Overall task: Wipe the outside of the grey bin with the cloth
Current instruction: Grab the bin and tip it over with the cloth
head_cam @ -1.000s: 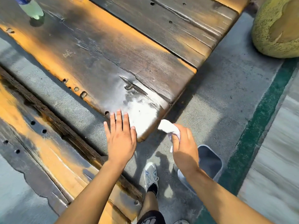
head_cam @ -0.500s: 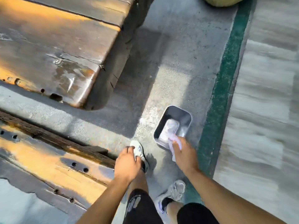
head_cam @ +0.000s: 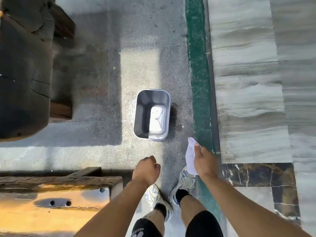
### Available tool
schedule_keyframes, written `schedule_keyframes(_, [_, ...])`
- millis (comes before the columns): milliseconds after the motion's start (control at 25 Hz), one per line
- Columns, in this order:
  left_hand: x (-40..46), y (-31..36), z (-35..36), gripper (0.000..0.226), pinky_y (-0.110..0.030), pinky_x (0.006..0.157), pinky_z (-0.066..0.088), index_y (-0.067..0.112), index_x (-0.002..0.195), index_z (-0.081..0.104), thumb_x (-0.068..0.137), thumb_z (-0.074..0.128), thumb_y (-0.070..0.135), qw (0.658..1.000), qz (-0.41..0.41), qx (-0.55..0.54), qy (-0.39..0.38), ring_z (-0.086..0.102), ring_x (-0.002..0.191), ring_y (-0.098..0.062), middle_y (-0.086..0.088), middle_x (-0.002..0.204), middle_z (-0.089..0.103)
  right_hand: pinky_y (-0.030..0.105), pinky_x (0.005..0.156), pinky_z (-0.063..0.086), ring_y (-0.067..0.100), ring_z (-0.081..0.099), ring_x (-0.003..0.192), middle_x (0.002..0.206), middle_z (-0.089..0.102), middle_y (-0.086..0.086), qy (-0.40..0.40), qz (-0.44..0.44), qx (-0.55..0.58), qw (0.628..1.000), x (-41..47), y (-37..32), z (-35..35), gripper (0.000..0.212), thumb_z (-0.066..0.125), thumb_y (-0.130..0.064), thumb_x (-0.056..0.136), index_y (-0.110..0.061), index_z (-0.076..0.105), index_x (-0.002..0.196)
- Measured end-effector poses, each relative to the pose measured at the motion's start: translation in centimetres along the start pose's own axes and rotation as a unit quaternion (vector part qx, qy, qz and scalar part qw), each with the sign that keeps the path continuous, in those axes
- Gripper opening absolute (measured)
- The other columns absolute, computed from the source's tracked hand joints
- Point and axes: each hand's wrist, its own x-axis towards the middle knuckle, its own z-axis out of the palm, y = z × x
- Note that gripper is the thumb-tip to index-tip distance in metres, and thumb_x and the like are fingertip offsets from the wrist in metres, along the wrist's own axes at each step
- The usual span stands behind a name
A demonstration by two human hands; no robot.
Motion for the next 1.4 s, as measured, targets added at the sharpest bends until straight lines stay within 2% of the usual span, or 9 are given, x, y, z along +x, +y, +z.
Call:
schedule_keyframes(160, [4.7, 0.3, 0.5, 0.035, -0.040, 0.088, 0.053, 0.005, 0.116, 0.067, 0.094, 0.049, 0.026, 0.998, 0.054, 0.020, 0.041, 0.064, 0.107, -0.039, -0.020, 0.117, 0.070, 0.034, 0.070, 0.037, 0.036, 0.063, 0.088, 0.108, 0.072, 0.027, 0.017, -0.006, -0.023, 1.000, 2.2, 2.9, 2.8, 0.056, 0.032, -0.044, 0.108, 0.000, 0.067, 0.113])
schedule_keyframes(400, [10.6, 0.7, 2.9, 0.032, -0.039, 0.092, 0.051, 0.003, 0.117, 0.067, 0.099, 0.050, 0.023, 0.985, 0.122, 0.013, 0.123, 0.064, 0.108, -0.037, -0.021, 0.118, 0.070, 0.032, 0.074, 0.033, 0.040, 0.064, 0.108, 0.119, 0.069, 0.026, 0.018, -0.003, -0.005, 1.000, 5.6, 8.2, 5.9, 0.052, 0.035, -0.042, 0.109, 0.000, 0.064, 0.118])
schedule_keyframes(600, [14.6, 1.0, 6.1, 0.050, -0.041, 0.096, 0.051, 0.004, 0.133, 0.059, 0.106, 0.040, 0.041, 0.983, 0.081, -0.032, 0.163, 0.063, 0.118, -0.038, -0.021, 0.129, 0.068, 0.033, 0.073, 0.038, 0.035, 0.066, 0.095, 0.095, 0.065, 0.015, -0.043, -0.009, 0.010, 0.999, 9.3, 12.5, 7.7, 0.045, 0.039, -0.045, 0.107, -0.007, 0.062, 0.104])
schedule_keyframes(760, [17.5, 2.8, 8.1, 0.050, -0.045, 0.082, 0.052, 0.007, 0.114, 0.061, 0.107, 0.030, 0.046, 0.978, 0.082, -0.017, 0.190, 0.066, 0.098, -0.044, -0.023, 0.101, 0.073, 0.036, 0.072, 0.042, 0.036, 0.067, 0.093, 0.094, 0.069, 0.014, -0.068, -0.065, 0.005, 0.996, 13.3, 14.5, 8.2, 0.036, 0.041, -0.045, 0.105, -0.015, 0.061, 0.103])
schedule_keyframes(920, [20.5, 3.8, 9.2, 0.054, -0.044, 0.081, 0.048, 0.003, 0.112, 0.057, 0.106, 0.029, 0.048, 0.972, 0.067, -0.027, 0.222, 0.063, 0.097, -0.046, -0.026, 0.104, 0.070, 0.032, 0.078, 0.044, 0.027, 0.064, 0.097, 0.117, 0.073, 0.007, -0.091, -0.141, -0.002, 0.986, 16.9, 15.0, 9.1, 0.038, 0.044, -0.041, 0.105, -0.028, 0.060, 0.136])
schedule_keyframes(1040, [23.0, 4.1, 9.6, 0.047, -0.045, 0.081, 0.043, 0.001, 0.111, 0.050, 0.108, 0.025, 0.040, 0.974, 0.071, -0.027, 0.215, 0.060, 0.099, -0.049, -0.031, 0.109, 0.066, 0.035, 0.083, 0.052, 0.028, 0.066, 0.098, 0.115, 0.074, 0.004, -0.077, -0.198, -0.005, 0.977, 19.7, 14.8, 10.8, 0.038, 0.044, -0.044, 0.104, -0.034, 0.058, 0.139])
schedule_keyframes(1200, [24.4, 4.0, 9.1, 0.035, -0.046, 0.084, 0.044, 0.007, 0.089, 0.044, 0.108, 0.027, 0.031, 0.968, 0.101, -0.023, 0.230, 0.056, 0.102, -0.050, -0.030, 0.109, 0.064, 0.044, 0.089, 0.055, 0.030, 0.067, 0.097, 0.109, 0.073, 0.003, -0.055, -0.254, -0.021, 0.965, 23.5, 12.9, 13.3, 0.038, 0.039, -0.051, 0.103, -0.042, 0.052, 0.138])
schedule_keyframes(1320, [24.9, 3.5, 8.9, 0.040, -0.041, 0.070, 0.038, 0.013, 0.071, 0.033, 0.107, 0.029, 0.029, 0.958, 0.118, -0.017, 0.261, 0.055, 0.095, -0.048, -0.026, 0.092, 0.060, 0.044, 0.091, 0.054, 0.027, 0.067, 0.100, 0.112, 0.074, 0.000, -0.021, -0.297, 0.030, 0.954, 25.4, 11.0, 15.5, 0.039, 0.036, -0.052, 0.103, -0.046, 0.051, 0.138])
schedule_keyframes(1400, [25.3, 2.9, 8.1, 0.040, -0.038, 0.062, 0.031, 0.012, 0.067, 0.026, 0.106, 0.031, 0.023, 0.948, 0.125, -0.022, 0.291, 0.045, 0.079, -0.046, -0.017, 0.072, 0.045, 0.042, 0.089, 0.057, 0.022, 0.070, 0.096, 0.108, 0.076, -0.003, 0.007, -0.336, 0.071, 0.939, 26.5, 9.6, 16.9, 0.038, 0.035, -0.052, 0.104, -0.046, 0.053, 0.137])
